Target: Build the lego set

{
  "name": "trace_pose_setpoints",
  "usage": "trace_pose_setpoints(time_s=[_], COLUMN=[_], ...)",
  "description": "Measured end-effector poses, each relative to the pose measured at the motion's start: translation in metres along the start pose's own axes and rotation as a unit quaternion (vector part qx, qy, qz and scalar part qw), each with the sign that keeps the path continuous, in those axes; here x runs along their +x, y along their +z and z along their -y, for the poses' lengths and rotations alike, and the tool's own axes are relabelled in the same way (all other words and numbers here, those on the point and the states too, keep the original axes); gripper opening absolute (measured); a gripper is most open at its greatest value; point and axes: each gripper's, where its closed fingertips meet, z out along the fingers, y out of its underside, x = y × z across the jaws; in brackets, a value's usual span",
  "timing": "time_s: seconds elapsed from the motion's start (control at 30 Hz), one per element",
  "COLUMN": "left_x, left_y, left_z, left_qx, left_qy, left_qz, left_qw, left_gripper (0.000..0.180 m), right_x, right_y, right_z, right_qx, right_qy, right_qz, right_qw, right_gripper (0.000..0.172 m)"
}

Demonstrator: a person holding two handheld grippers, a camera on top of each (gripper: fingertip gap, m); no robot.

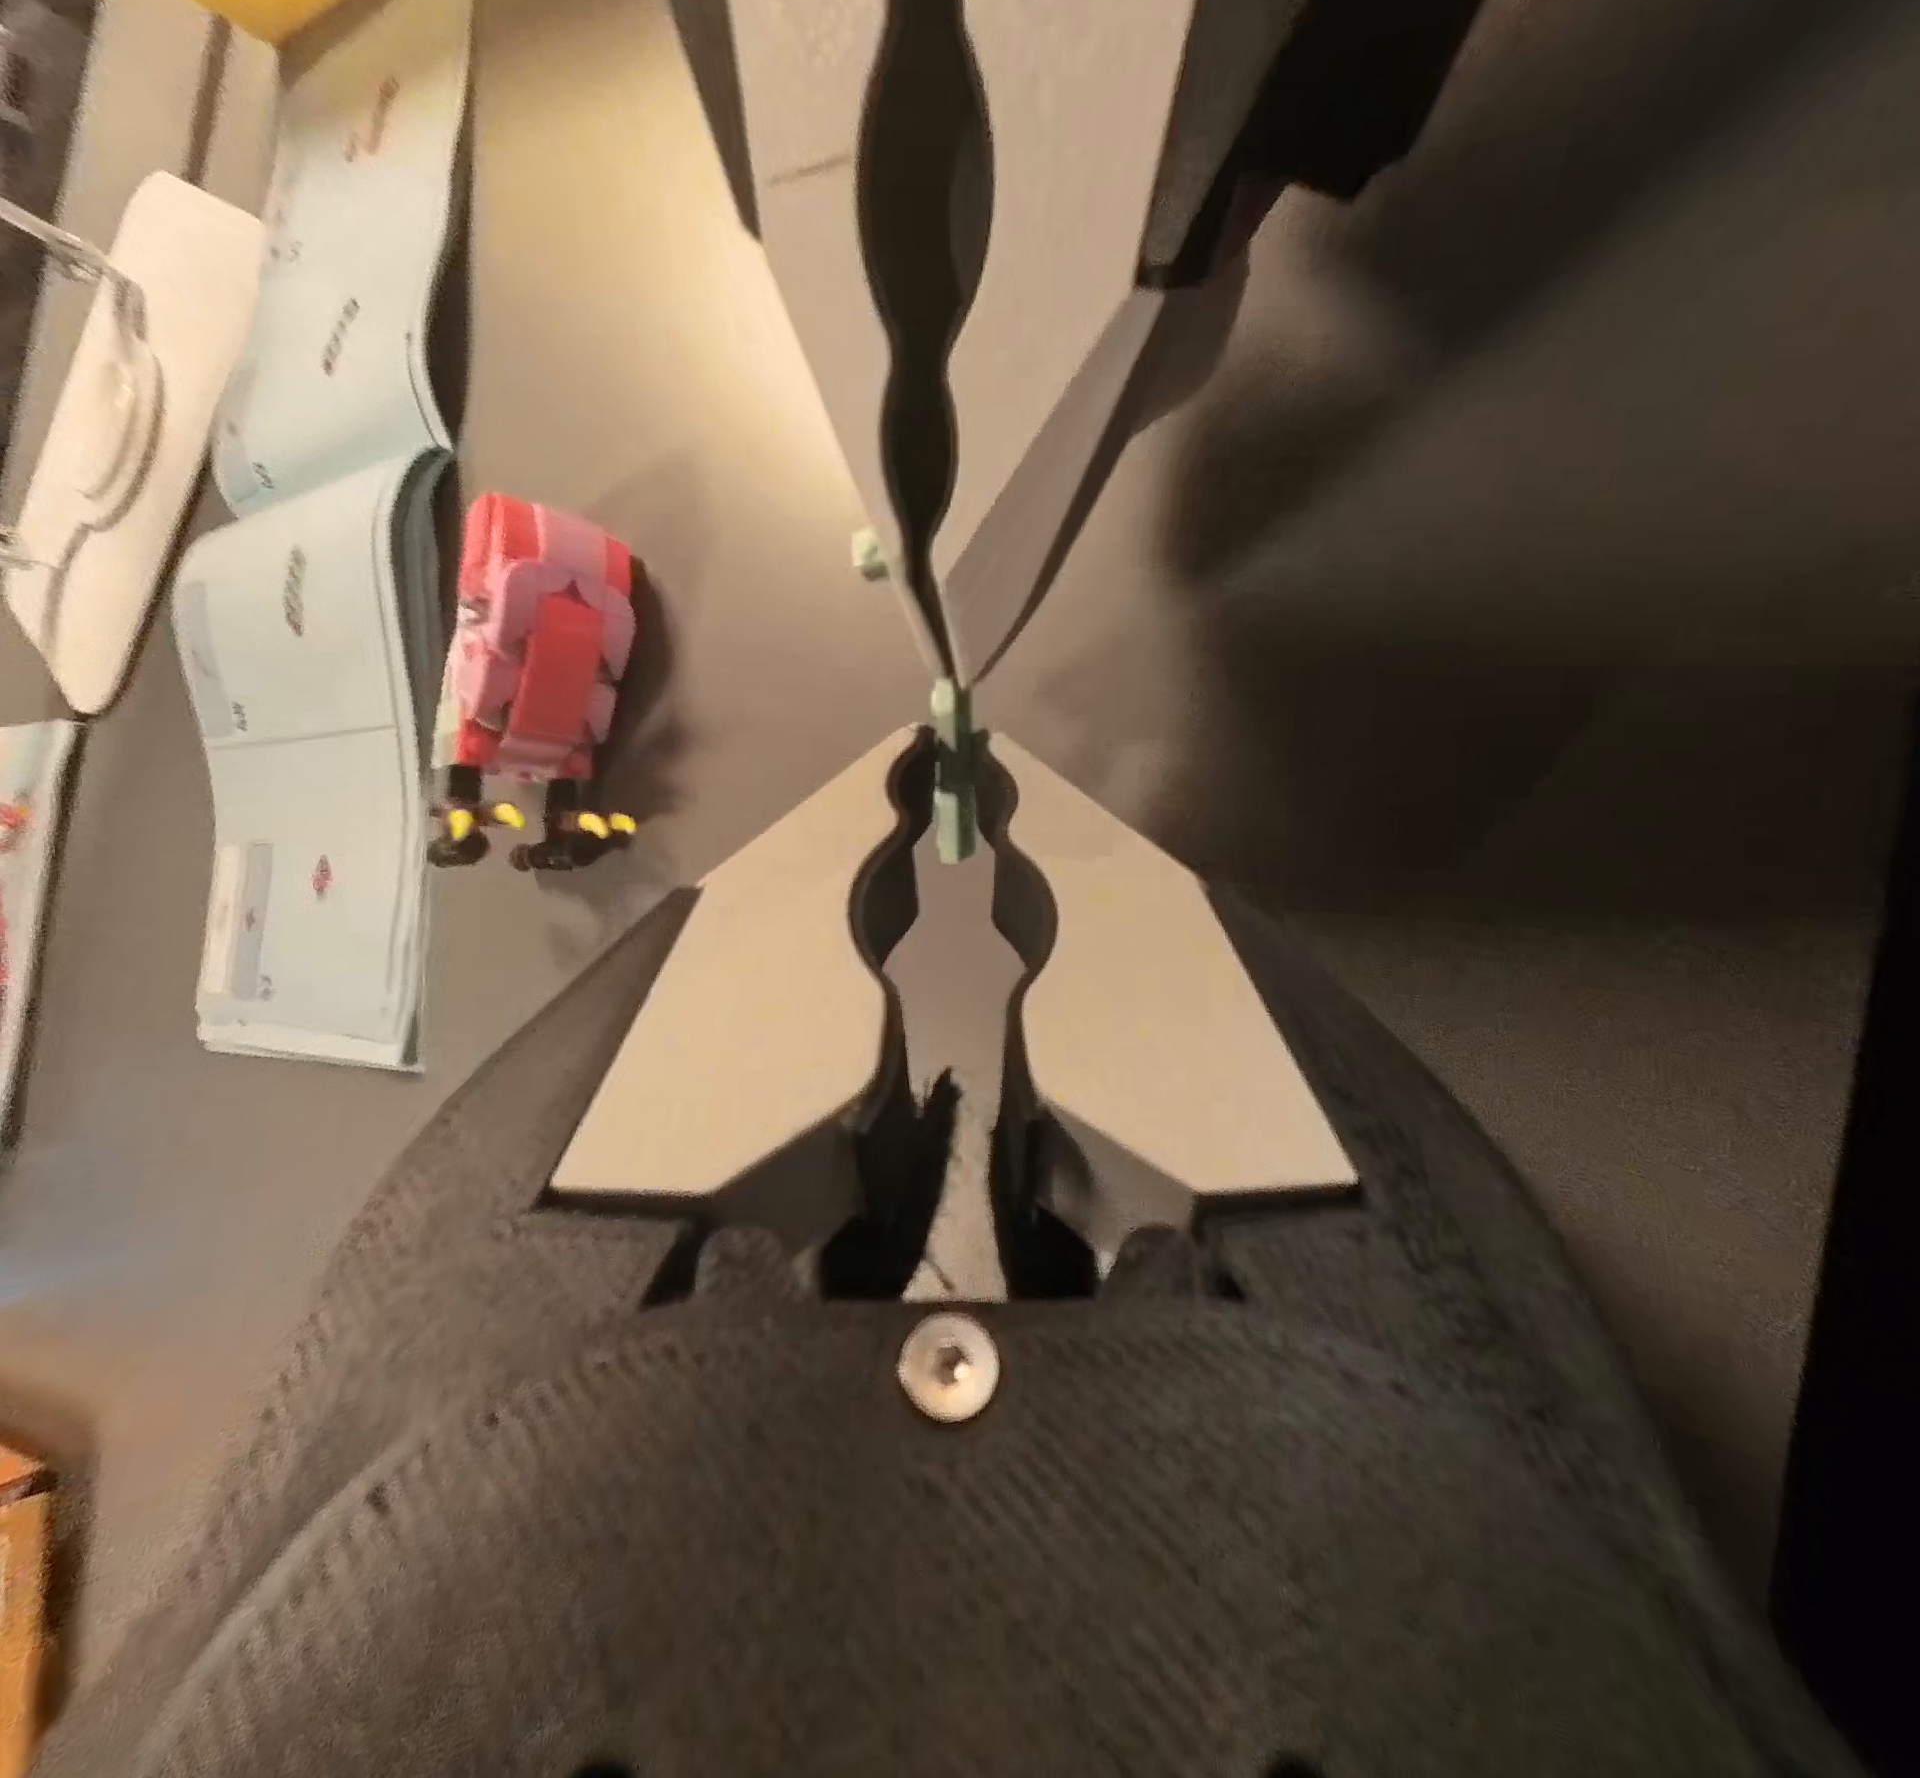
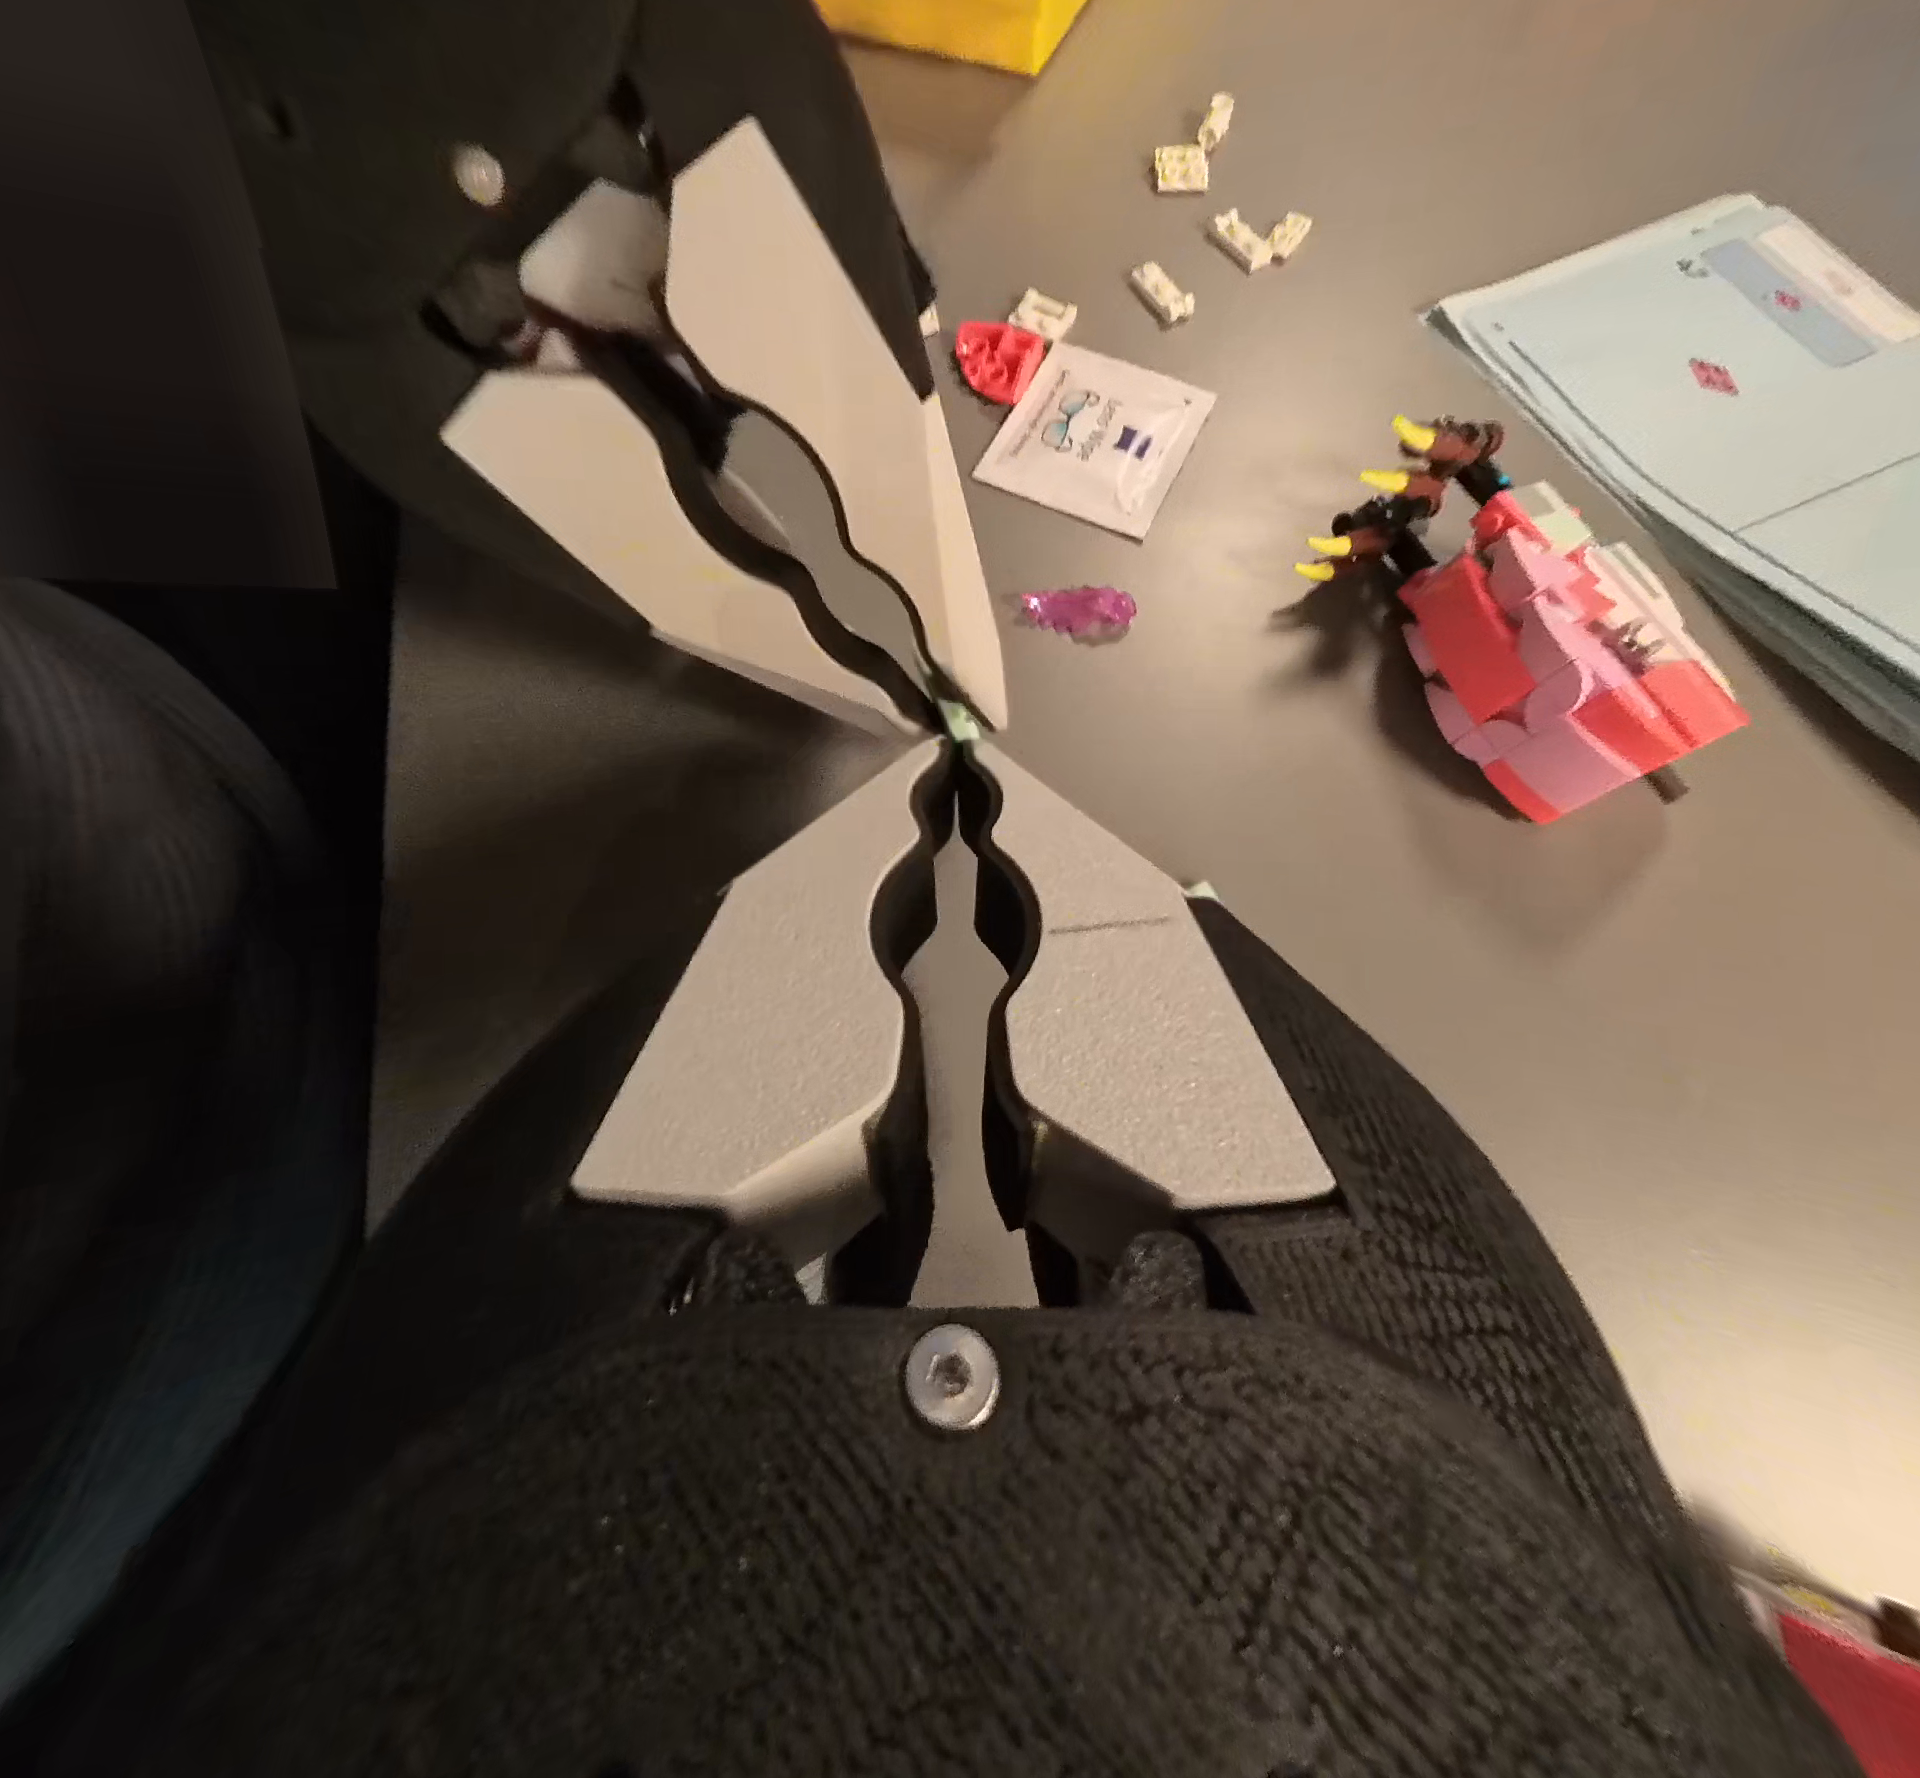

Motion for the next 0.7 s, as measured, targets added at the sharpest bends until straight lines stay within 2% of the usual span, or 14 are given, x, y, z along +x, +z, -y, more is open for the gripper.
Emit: trace_pose_setpoints(time_s=[0.13,0.2,0.27,0.43,0.57,0.7], left_x=[0.003,0.004,0.009,0.021,0.024,0.026], left_y=[0.002,0.004,0.006,0.005,0.006,0.004], left_z=[-0.004,-0.010,-0.011,-0.004,-0.002,-0.003], left_qx=[-0.003,-0.023,-0.036,-0.041,-0.037,-0.034], left_qy=[-0.038,-0.020,-0.007,-0.012,-0.026,-0.026], left_qz=[-0.036,-0.041,-0.060,-0.160,-0.215,-0.235], left_qw=[0.999,0.999,0.998,0.986,0.975,0.971], left_gripper=[0.004,0.004,0.004,0.004,0.004,0.004], right_x=[0.001,0.002,-0.001,-0.008,-0.011,-0.008], right_y=[0.004,0.002,0.001,0.005,0.008,0.005], right_z=[-0.011,-0.007,-0.005,-0.013,-0.016,-0.018], right_qx=[-0.006,0.012,0.020,-0.013,-0.028,-0.037], right_qy=[0.017,0.037,0.050,-0.017,-0.029,-0.032], right_qz=[0.007,0.013,0.035,0.051,0.063,0.062], right_qw=[1.000,0.999,0.998,0.998,0.997,0.997], right_gripper=[0.000,0.000,0.010,0.007,0.001,0.013])
